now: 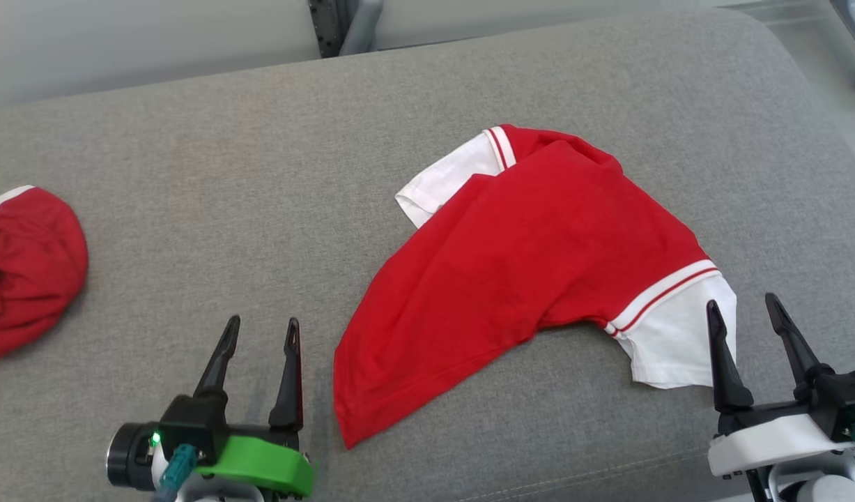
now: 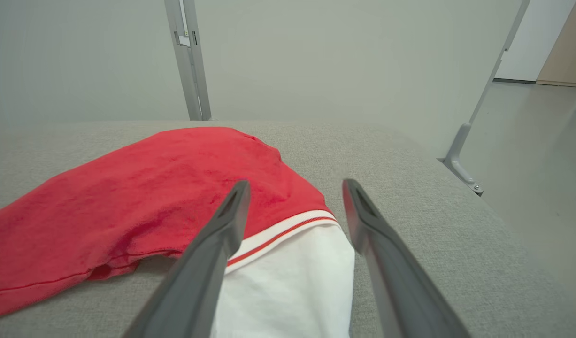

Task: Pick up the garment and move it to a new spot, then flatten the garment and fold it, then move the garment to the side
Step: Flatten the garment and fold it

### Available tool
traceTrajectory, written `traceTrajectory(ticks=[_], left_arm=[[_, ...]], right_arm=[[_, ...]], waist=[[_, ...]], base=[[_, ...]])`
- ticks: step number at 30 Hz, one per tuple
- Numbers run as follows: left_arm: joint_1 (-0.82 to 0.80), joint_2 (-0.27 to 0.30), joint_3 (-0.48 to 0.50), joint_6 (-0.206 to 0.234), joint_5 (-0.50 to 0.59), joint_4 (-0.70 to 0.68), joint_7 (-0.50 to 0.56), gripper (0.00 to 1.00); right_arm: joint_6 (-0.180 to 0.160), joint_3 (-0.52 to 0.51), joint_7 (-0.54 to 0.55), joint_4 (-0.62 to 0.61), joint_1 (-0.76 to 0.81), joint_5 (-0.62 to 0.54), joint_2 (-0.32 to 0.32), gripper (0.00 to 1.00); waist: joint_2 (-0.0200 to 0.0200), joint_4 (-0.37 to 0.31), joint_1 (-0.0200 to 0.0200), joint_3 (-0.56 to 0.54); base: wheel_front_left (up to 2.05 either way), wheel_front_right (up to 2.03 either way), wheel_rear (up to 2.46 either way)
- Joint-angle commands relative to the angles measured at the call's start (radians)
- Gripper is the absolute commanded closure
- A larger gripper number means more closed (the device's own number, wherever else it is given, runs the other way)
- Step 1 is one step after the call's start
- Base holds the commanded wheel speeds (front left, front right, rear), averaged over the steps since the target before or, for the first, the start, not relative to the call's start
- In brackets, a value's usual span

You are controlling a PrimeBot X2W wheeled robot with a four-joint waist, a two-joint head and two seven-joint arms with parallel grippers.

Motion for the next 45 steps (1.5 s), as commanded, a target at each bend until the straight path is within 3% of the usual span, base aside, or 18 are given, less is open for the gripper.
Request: traceTrajectory(ticks=[1, 18, 26, 36, 45], left_arm=[[0.034, -0.011, 0.022, -0.017, 0.025, 0.006, 0.0, 0.0], [0.278, -0.128, 0.311, -0.205, 0.205, 0.044, 0.0, 0.0], [0.295, -0.169, 0.385, -0.256, 0.248, 0.033, 0.0, 0.0], [0.274, -0.196, 0.382, -0.28, 0.221, 0.058, 0.0, 0.0], [0.183, -0.197, 0.223, -0.25, 0.094, 0.124, 0.1, 0.0]], right_arm=[[0.0, -0.013, -0.003, 0.01, 0.02, -0.009, -0.011, 0.0], [0.0, -0.084, -0.003, 0.11, 0.117, -0.022, -0.04, 0.0], [0.0, -0.092, -0.003, 0.127, 0.108, -0.024, -0.039, 0.0], [0.0, -0.078, -0.003, 0.161, 0.046, 0.012, -0.065, 0.0], [-0.001, 0.027, 0.045, 0.44, -0.07, 0.024, -0.157, 0.0]], waist=[[0.0, 0.04, 0.0, -0.044], [0.0, 0.057, 0.0, -0.158], [0.0, 0.052, 0.0, -0.164], [0.0, 0.044, 0.0, -0.141], [0.0, 0.027, 0.0, -0.091]], base=[[0.0, 0.0, 0.0], [0.0, 0.0, 0.0], [0.0, 0.0, 0.0], [0.0, 0.0, 0.0], [0.0, 0.0, 0.0]])
